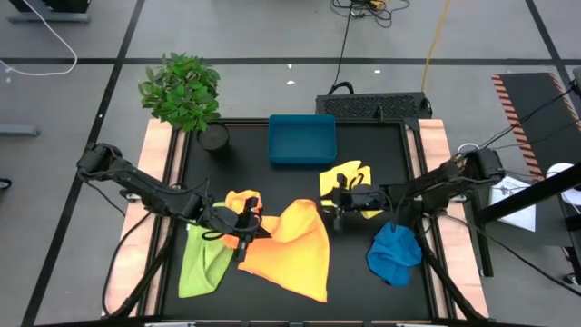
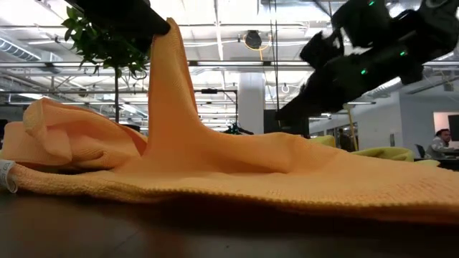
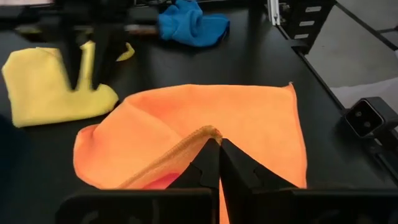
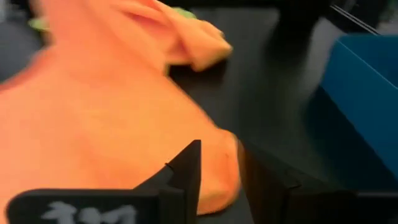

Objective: Fold microfiber towels
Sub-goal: Fold the right orange microfiber towel

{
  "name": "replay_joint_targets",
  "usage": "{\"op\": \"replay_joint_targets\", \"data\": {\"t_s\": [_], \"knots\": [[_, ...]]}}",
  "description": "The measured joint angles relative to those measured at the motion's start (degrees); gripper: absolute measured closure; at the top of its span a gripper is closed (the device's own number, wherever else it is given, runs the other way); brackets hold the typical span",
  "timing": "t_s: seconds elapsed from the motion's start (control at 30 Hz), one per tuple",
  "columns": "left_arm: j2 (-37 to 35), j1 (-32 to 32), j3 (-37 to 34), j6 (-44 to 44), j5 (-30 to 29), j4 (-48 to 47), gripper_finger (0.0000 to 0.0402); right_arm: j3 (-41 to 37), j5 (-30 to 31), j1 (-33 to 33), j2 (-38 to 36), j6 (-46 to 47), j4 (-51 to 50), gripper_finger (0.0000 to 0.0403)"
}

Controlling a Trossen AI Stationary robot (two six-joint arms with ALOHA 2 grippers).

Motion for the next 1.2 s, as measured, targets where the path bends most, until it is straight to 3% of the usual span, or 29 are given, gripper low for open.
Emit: {"op": "replay_joint_targets", "data": {"t_s": [0.27, 0.6, 0.77, 1.03, 1.2], "knots": [[0.0, -0.4, 0.0, 0.2, 0.0, -0.2, 0.0397, 4.9, -8.8, -5.3, 10.3, -2.1, 0.0, 0.0257], [0.0, -0.4, 0.0, 0.2, 0.1, -0.8, 0.0397, 12.0, -8.8, -6.3, 18.0, -6.2, -6.7, 0.0255], [0.0, -0.4, 0.0, 0.2, 0.1, -1.0, 0.0392, 12.2, -8.5, -7.3, 18.2, -6.3, -6.8, 0.0288], [0.0, -0.4, 0.0, 0.2, 0.0, -1.8, 0.0394, 12.2, -8.8, -7.3, 17.1, -6.1, -6.1, 0.0389], [0.0, -0.4, 0.0, 0.1, 0.0, -1.8, 0.0397, 12.2, -8.8, -7.3, 17.0, -5.1, -5.5, 0.0397]]}}
